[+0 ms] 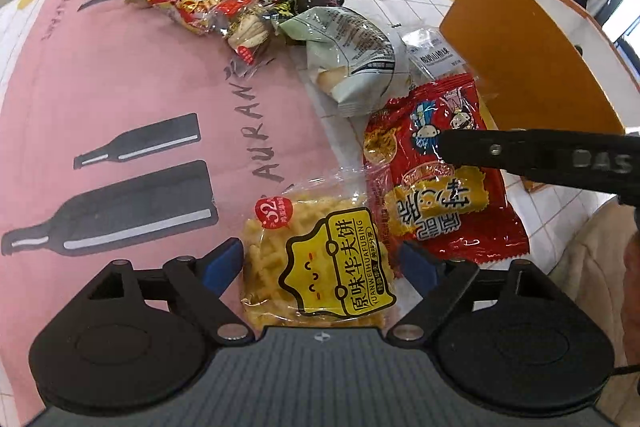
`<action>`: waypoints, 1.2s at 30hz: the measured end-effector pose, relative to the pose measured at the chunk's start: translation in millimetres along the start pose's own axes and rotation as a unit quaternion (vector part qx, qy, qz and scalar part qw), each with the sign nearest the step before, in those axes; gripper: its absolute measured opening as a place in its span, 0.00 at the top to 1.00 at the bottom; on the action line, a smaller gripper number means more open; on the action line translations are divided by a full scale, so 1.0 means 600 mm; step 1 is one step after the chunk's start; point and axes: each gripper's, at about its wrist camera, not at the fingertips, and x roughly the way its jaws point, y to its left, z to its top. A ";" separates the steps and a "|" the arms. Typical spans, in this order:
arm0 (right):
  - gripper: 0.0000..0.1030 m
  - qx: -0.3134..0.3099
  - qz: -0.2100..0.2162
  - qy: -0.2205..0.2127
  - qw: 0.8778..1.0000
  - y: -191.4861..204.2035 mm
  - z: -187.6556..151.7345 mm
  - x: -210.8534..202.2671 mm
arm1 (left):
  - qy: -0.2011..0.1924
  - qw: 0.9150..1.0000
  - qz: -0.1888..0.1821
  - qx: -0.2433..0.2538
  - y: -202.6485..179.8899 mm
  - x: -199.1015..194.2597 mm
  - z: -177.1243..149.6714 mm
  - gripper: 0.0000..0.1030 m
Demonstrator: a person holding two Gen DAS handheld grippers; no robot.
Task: Organize snacks
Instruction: 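Grasp the yellow-labelled cracker bag with left tool while right tool grasps red spicy-strip bag, then lift both bags and carry them over the orange box, lowering inside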
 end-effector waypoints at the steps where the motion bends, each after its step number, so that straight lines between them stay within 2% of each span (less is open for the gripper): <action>1: 0.69 0.009 0.010 0.000 1.000 -0.001 0.001 -0.003 | 0.001 1.000 -0.001 -0.002 0.001 0.000 0.001 0.09; 4: 0.63 0.023 0.032 -0.003 0.999 0.002 0.000 -0.006 | 0.003 1.000 0.003 -0.004 -0.002 0.000 0.002 0.10; 6: 0.59 0.020 0.028 0.001 0.999 0.007 -0.001 0.001 | 0.005 1.000 0.008 -0.005 -0.005 0.001 0.002 0.10; 8: 0.59 0.023 0.019 0.004 1.000 0.008 -0.004 0.010 | 0.008 1.000 0.013 -0.008 -0.006 0.002 0.002 0.06; 9: 0.61 0.029 0.015 0.005 0.999 0.003 -0.005 0.012 | 0.010 1.000 0.015 -0.009 -0.005 0.004 0.002 0.04; 10: 0.69 0.031 0.008 0.006 0.999 0.002 -0.006 0.014 | 0.013 1.000 0.014 -0.014 -0.003 0.006 0.002 0.03; 12: 0.79 0.031 -0.005 0.006 0.999 -0.003 -0.008 0.016 | 0.014 1.000 0.011 -0.020 0.001 0.006 0.002 0.03; 17: 0.80 0.024 -0.007 -0.009 1.000 0.000 -0.011 -0.008 | 0.007 1.000 0.014 -0.025 -0.001 -0.005 0.000 0.18; 21: 0.80 -0.003 -0.015 -0.035 0.999 0.009 -0.009 -0.041 | -0.002 0.998 0.011 -0.054 0.008 -0.024 -0.003 0.28; 25: 0.80 -0.021 -0.022 -0.056 0.998 0.016 -0.004 -0.066 | -0.033 0.997 0.003 -0.073 0.008 -0.054 -0.004 0.31; 36: 0.81 -0.031 -0.007 -0.125 0.992 0.015 0.028 -0.163 | -0.120 0.990 -0.009 -0.074 -0.031 -0.166 0.028 0.33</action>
